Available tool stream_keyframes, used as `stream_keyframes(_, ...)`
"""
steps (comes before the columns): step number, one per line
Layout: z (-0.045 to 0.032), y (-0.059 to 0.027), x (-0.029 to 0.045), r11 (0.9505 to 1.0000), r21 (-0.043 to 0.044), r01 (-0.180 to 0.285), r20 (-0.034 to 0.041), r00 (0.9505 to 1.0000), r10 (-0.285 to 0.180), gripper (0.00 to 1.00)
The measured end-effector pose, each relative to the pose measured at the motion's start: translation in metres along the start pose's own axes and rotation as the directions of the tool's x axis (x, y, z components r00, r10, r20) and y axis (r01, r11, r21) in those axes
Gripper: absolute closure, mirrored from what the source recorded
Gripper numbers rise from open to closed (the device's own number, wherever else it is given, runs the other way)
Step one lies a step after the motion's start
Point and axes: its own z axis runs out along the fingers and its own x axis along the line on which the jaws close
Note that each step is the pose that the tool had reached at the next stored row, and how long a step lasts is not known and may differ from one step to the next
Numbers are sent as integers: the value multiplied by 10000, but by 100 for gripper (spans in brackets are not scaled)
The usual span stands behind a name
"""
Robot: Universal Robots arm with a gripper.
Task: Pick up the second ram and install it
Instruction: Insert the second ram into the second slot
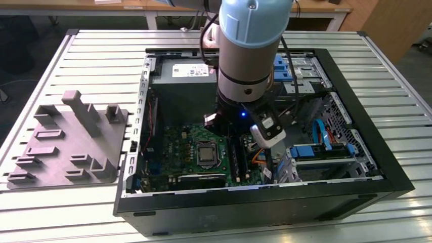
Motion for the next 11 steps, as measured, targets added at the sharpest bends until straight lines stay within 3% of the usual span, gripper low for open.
stream_keyframes(11,1,0,-1,9997,10,-228,12,9997,228,88)
